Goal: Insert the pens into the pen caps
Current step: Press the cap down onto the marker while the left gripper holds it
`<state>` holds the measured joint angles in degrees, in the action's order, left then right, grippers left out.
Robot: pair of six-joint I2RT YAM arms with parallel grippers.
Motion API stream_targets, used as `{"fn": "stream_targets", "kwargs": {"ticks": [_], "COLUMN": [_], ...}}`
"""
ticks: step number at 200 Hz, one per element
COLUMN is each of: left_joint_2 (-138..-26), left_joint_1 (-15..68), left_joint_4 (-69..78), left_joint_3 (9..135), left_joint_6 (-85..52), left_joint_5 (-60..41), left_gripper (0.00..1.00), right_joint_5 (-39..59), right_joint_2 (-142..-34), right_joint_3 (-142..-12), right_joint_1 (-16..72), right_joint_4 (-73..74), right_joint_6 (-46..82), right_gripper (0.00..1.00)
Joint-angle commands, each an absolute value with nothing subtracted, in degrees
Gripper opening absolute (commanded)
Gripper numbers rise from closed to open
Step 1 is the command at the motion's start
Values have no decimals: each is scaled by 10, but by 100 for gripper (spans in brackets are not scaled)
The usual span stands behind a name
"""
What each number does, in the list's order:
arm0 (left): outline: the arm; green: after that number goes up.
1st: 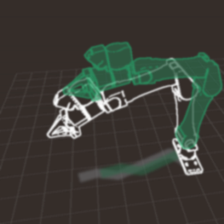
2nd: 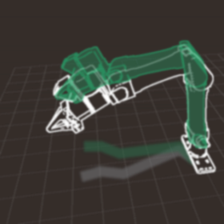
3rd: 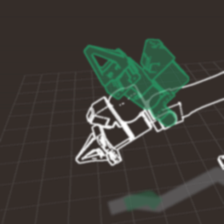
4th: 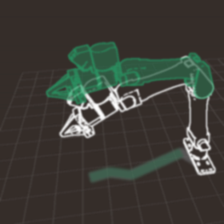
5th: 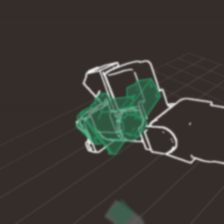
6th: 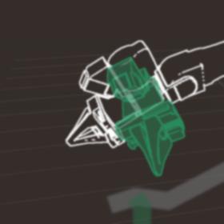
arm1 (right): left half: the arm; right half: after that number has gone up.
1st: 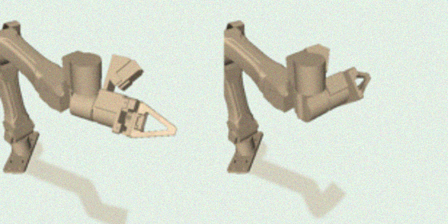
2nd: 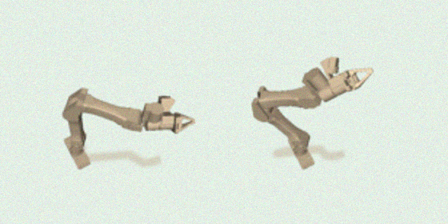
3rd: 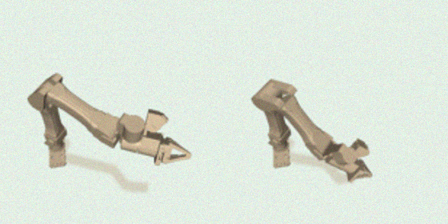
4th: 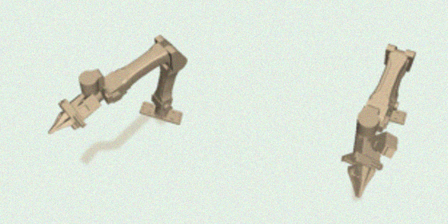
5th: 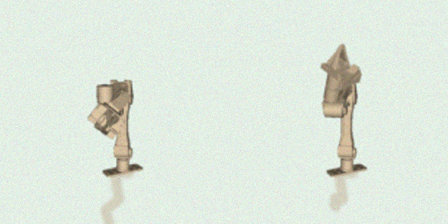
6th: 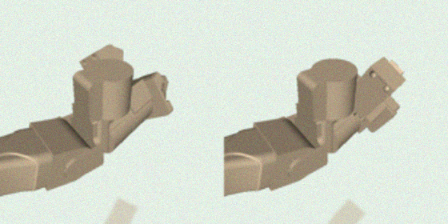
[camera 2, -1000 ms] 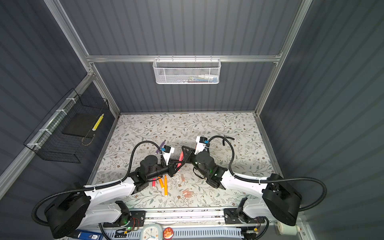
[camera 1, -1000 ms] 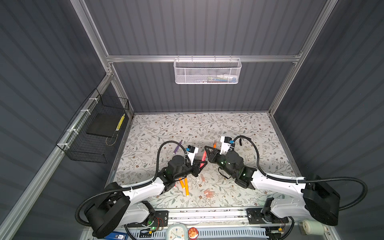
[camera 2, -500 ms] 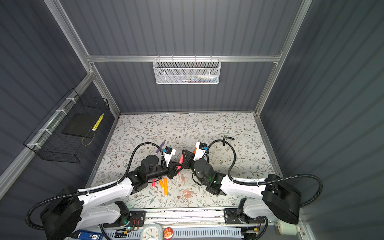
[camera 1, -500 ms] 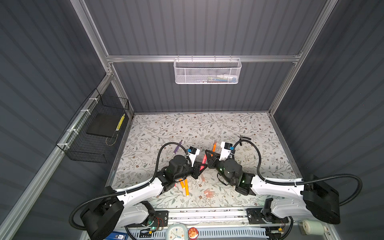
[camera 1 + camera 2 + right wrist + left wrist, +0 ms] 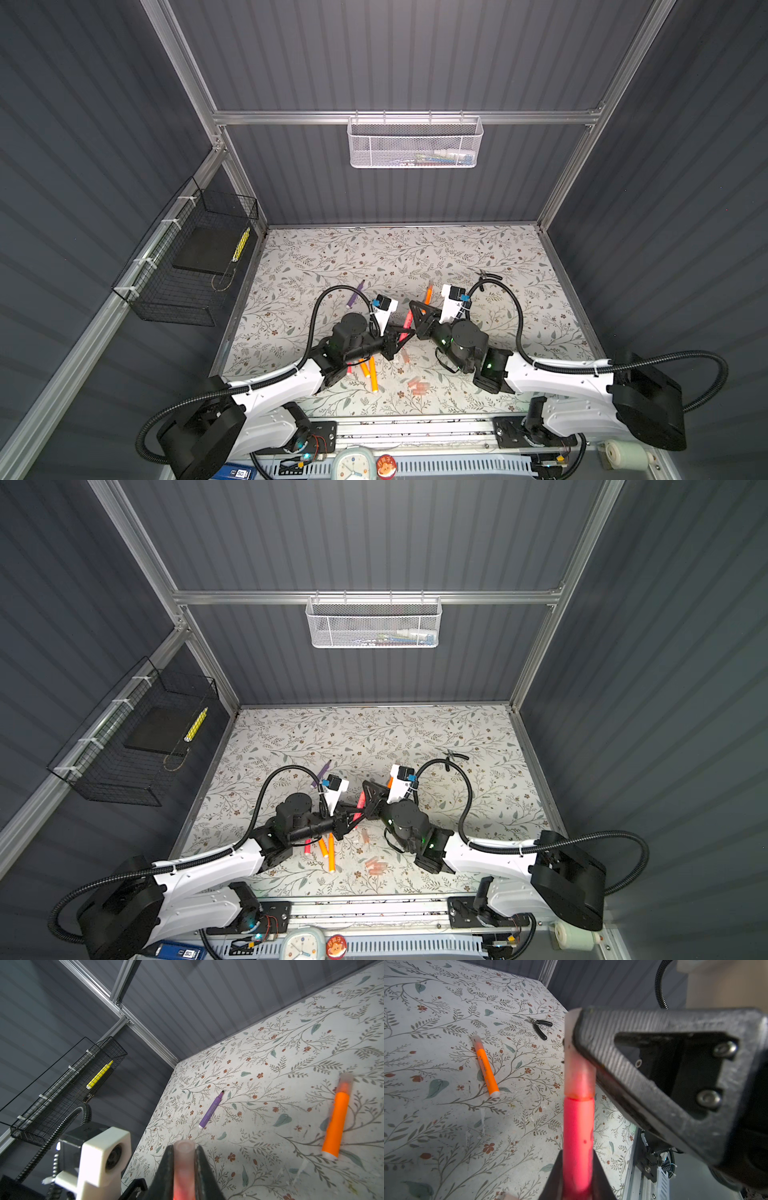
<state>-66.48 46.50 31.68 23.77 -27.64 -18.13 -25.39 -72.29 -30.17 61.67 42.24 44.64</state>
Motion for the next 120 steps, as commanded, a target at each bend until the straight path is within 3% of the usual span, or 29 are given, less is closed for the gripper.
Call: {"fn": "stream_targets", "kwargs": {"ticks": [1,25,70,120], "left_joint_2": [-656,-656,-656,-657], "left_joint_1": [454,454,454,454], "left_joint_4": [375,374,367,367], "left_joint_3": [240,238,238,232], "left_joint_6": [-264,-254,-250,-241], "left_joint_5": [-165,-162,-154,-151], "left_gripper": [0,0,0,0], "right_joint_5": [-191,-191,-216,-224], "right_joint_2": [-713,-706,-674,-598], "right_joint_3": [-307,-307,-283,-245], "right_joint_1": [639,639,640,640], "right_joint_4": [397,396,395,415], "right_joint_6": [430,422,412,361], "right_gripper": [18,31,65,82]}}
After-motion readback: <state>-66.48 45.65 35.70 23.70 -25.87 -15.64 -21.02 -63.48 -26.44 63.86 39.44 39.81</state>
